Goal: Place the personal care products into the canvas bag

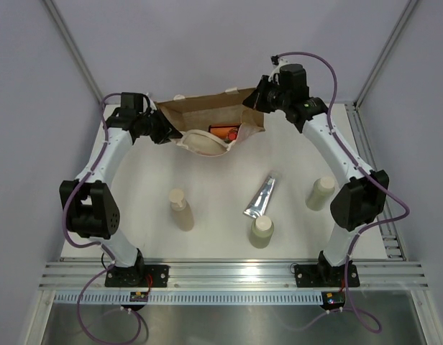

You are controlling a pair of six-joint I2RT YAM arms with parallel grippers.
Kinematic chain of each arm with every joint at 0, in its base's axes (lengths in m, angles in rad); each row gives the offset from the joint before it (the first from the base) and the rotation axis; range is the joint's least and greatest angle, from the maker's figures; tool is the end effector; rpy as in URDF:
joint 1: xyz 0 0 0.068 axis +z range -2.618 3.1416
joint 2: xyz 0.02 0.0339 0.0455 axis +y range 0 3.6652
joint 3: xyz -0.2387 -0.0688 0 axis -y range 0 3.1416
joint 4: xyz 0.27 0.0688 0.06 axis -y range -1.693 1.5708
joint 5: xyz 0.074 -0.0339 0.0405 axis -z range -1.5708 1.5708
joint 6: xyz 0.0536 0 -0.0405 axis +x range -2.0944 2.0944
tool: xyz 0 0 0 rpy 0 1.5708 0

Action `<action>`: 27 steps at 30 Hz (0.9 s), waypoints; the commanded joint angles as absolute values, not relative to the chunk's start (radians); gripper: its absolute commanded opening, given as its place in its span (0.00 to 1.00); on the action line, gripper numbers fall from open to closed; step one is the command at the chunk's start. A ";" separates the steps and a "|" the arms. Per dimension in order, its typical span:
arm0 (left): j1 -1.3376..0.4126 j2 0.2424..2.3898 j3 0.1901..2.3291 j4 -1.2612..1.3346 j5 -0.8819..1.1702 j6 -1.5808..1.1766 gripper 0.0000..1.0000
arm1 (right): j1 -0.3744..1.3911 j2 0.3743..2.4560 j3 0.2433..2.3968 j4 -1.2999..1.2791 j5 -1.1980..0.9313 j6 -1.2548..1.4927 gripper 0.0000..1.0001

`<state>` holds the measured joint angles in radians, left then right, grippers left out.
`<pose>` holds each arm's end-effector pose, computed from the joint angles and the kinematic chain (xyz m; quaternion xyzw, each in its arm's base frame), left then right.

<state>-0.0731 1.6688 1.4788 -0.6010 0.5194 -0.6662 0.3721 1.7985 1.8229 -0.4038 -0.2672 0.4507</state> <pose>0.4016 -0.0561 0.2733 -0.1679 0.8834 -0.3542 0.2567 0.4225 0.1801 0.3661 -0.0424 0.8227 0.3234 0.4656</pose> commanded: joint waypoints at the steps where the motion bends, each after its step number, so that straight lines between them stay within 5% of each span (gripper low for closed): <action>1: -0.048 1.683 1.557 -0.630 0.474 -0.554 0.00 | 0.325 1.818 1.898 -0.278 -0.314 0.606 0.00; 15: -0.045 1.887 1.701 -0.779 0.468 -0.468 0.00 | 0.149 2.008 1.903 -0.293 -0.133 0.667 0.00; 27: -0.044 1.795 1.701 -0.576 0.722 -0.760 0.00 | 0.169 1.862 1.948 -0.292 -0.554 0.945 0.00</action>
<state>-0.0769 1.8885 1.6882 -0.6792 0.6022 -0.5690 0.1875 2.0148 1.9121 -0.4038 -0.4599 0.8158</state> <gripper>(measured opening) 0.082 0.056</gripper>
